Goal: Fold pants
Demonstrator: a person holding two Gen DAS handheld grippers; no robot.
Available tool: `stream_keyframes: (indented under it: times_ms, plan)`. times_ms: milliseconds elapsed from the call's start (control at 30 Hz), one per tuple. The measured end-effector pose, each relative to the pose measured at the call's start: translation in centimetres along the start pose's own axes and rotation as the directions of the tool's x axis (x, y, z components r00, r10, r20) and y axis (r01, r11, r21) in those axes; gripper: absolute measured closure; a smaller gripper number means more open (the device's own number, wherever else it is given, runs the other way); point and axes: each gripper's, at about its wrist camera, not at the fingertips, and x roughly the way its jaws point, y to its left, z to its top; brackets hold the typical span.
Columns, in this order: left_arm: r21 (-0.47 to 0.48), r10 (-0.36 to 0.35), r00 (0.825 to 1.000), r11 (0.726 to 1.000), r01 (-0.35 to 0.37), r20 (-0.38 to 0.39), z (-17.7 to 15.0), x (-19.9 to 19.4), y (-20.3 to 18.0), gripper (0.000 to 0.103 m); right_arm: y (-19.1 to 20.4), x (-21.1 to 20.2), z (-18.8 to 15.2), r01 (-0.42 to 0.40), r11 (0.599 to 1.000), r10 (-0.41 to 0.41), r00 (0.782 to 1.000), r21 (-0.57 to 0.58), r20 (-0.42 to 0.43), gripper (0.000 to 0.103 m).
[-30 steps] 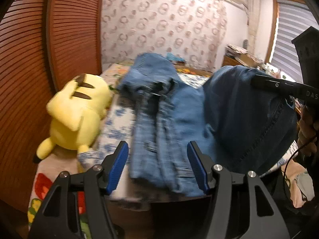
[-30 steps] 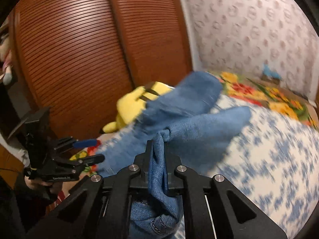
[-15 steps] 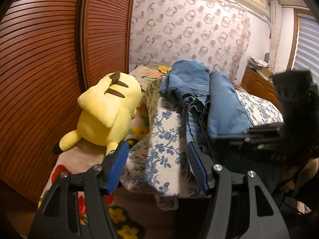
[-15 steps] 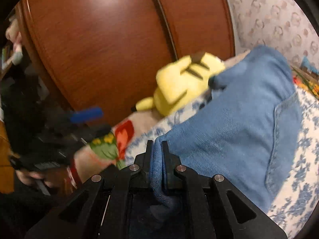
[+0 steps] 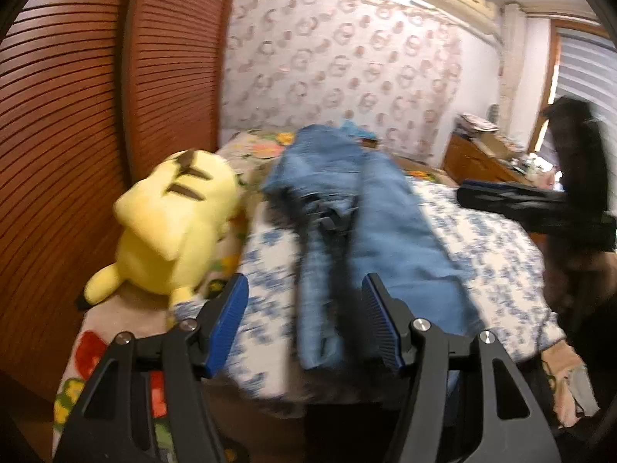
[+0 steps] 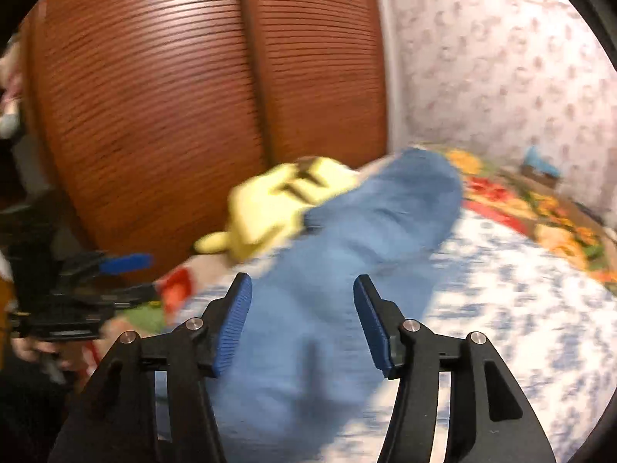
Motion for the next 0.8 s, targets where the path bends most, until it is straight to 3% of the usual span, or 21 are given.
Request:
stream_keyframes:
  times_ms: [100, 267, 467, 600, 800]
  plan:
    - [0.037, -0.037, 0.999, 0.999, 0.037, -0.013, 0.7, 1.0, -2.0, 0.042, -2.9, 1.2, -0.5, 0.050, 0.998, -0.049, 0.998, 0.032, -0.034, 0.047]
    - [0.052, -0.057, 0.996, 0.997, 0.061, -0.075, 0.2, 3.0, -3.1, 0.042, -5.3, 3.1, -0.8, 0.045, 0.997, -0.040, 0.997, 0.069, -0.072, 0.040]
    - [0.025, 0.002, 0.986, 1.000, 0.003, -0.169, -2.7, 5.5, -1.2, 0.042, -6.0, 7.1, -0.6, 0.078, 0.995, -0.070, 0.989, 0.061, -0.133, 0.032]
    - [0.008, -0.001, 0.982, 1.000, 0.003, -0.187, -3.9, 6.4, 0.2, 0.041, -6.9, 8.8, -1.0, 0.034, 0.992, -0.016, 0.988, 0.119, -0.152, 0.027]
    - [-0.060, -0.069, 0.981, 0.996, 0.059, -0.179, -4.5, 6.6, 1.4, 0.041, -8.0, 11.1, -1.9, -0.036, 0.980, 0.072, 0.980, 0.194, -0.185, 0.022]
